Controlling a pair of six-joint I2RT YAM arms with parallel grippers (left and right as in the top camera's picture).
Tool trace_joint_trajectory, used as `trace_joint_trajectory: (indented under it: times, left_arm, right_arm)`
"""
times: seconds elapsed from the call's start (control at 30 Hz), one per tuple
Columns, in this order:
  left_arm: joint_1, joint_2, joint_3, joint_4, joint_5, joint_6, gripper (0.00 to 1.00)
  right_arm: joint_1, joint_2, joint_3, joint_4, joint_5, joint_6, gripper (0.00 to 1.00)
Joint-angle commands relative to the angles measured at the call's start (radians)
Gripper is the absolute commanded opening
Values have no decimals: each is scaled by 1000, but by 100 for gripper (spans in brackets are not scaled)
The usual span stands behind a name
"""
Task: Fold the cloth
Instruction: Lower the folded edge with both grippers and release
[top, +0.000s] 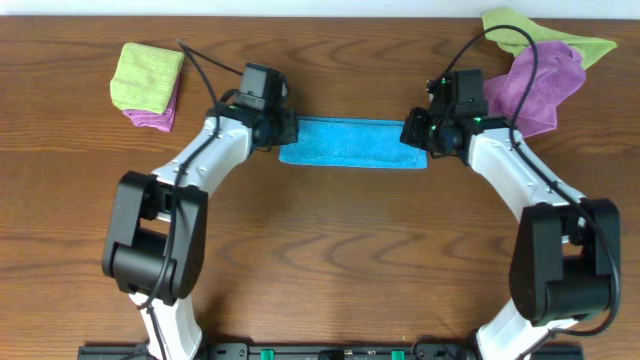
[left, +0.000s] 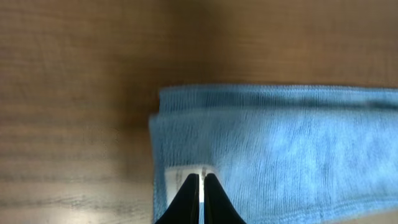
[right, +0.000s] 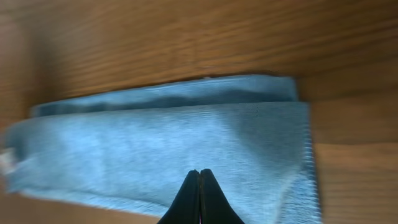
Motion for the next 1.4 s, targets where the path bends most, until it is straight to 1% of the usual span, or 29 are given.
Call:
trace_joint_trajectory:
  times: [0.0, 0.1, 0.27, 0.37, 0.43, 0.63, 0.77, 0.83, 0.97, 1.07, 1.27, 1.37]
  left_arm:
    - [-23, 2, 14, 40, -130, 18, 6]
    - [-32, 22, 14, 69, -130, 17, 6]
    - [-33, 90, 14, 68, -123, 14, 6]
    - [-33, 123, 14, 67, -72, 13, 6]
    - [-34, 140, 14, 61, -67, 13, 6]
    - [-32, 148, 14, -35, -80, 13, 6]
    - [-23, 146, 14, -154, -204, -81, 6]
    - [-15, 146, 14, -190, -233, -84, 6]
    - [3, 143, 14, -211, -234, -84, 6]
    - [22, 139, 15, -210, -236, -82, 5]
    - [75, 114, 15, -247, -234, -80, 6]
    - [82, 105, 15, -274, -234, -68, 6]
  right_arm:
    - [24, 24, 11, -15, 176, 2, 2]
    - [25, 37, 11, -19, 199, 4, 2]
    - [24, 85, 11, -13, 225, 4, 1]
    - [24, 125, 11, -13, 225, 6, 2]
    - [24, 145, 11, -13, 225, 8, 2]
    - [27, 172, 11, -13, 158, 8, 1]
    - [58, 172, 11, -13, 93, 8, 2]
    - [85, 172, 11, -13, 89, 9, 1]
    - [138, 172, 11, -10, 90, 9, 1]
    - [163, 172, 11, -35, 97, 36, 2]
    - [167, 172, 11, -121, 146, 46, 1]
    - [167, 172, 11, -130, 166, 45, 1]
